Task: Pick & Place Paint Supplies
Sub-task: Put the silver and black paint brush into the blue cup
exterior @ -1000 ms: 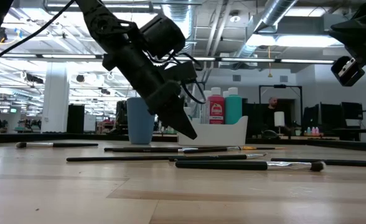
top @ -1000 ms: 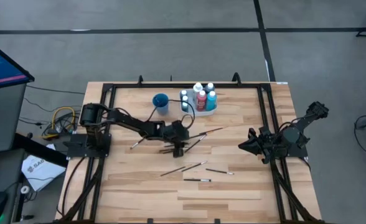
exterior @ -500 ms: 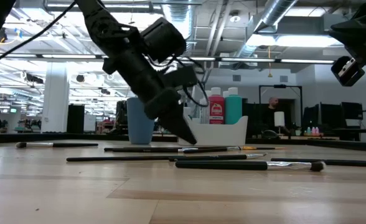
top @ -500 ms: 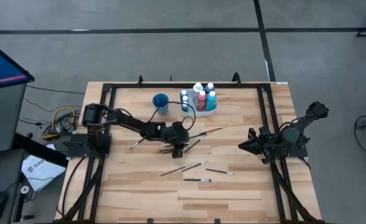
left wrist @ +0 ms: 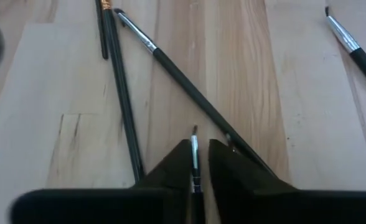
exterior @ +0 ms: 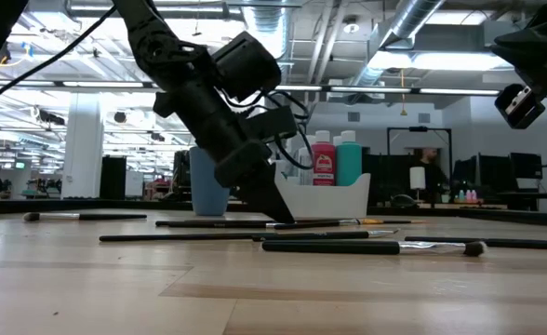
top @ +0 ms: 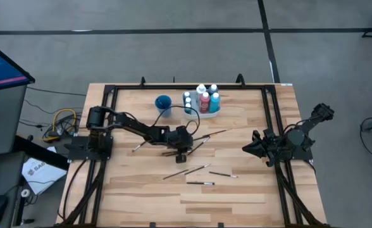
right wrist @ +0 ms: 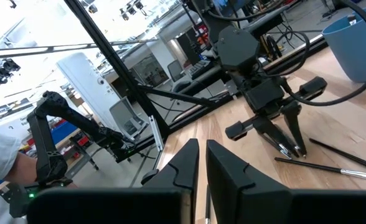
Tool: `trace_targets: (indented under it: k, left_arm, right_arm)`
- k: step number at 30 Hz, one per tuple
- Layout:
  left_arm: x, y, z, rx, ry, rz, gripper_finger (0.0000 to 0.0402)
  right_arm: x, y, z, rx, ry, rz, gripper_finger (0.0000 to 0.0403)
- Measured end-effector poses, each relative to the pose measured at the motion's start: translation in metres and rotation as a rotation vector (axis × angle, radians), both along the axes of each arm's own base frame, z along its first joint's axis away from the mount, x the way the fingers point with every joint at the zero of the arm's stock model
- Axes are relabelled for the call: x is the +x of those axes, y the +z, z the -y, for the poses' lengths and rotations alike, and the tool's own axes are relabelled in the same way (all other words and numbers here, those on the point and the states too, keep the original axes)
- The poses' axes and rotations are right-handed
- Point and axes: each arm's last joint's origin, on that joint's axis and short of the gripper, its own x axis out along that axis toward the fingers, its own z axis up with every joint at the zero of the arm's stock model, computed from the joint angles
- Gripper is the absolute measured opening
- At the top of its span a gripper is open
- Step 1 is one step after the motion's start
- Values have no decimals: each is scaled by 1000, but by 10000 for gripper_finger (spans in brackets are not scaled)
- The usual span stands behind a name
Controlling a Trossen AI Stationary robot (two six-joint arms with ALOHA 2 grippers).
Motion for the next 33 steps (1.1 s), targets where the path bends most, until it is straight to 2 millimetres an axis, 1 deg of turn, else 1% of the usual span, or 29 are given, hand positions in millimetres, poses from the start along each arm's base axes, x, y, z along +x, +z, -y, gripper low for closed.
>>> trace_targets:
  k: [2, 8, 11, 14, 15, 18, 21, 23, 26, 31, 32, 33]
  left_arm:
    - [0, -1, 1, 0, 3, -5, 11]
    - [-1, -1, 1, -30, 40, -3, 6]
    - [-1, 5, 1, -49, 62, 17, 4]
    - [-6, 17, 0, -52, 91, 26, 2]
    - [-6, 24, -1, -50, 105, 51, 2]
    - [-6, 55, -2, -41, 150, 166, 1]
    - [-12, 82, -4, 4, 203, 251, 1]
    - [-18, 104, -8, 41, 251, 328, 1]
    - [-30, 139, -16, 112, 316, 441, 1]
    - [-59, 194, -38, 234, 404, 610, 1]
    - [-66, 202, -43, 256, 416, 653, 1]
    - [-73, 206, -50, 277, 440, 692, 1]
  right_arm:
    - [0, 0, 0, 0, 0, 0, 24]
    - [0, 0, 0, 0, 0, 0, 23]
    - [0, 0, 0, 0, 0, 0, 24]
    - [0, 0, 0, 0, 0, 0, 24]
    - [0, 0, 0, -1, 0, -1, 24]
    - [0, 0, 0, -1, 0, -1, 23]
    - [0, 0, 0, -1, 0, -1, 23]
    - [0, 0, 0, -1, 0, -1, 24]
    - [0, 0, 0, -2, 0, -2, 24]
    - [0, 0, 0, -2, 0, -2, 22]
    - [0, 0, 0, -2, 0, -3, 22]
    - [0, 0, 0, -2, 0, -2, 23]
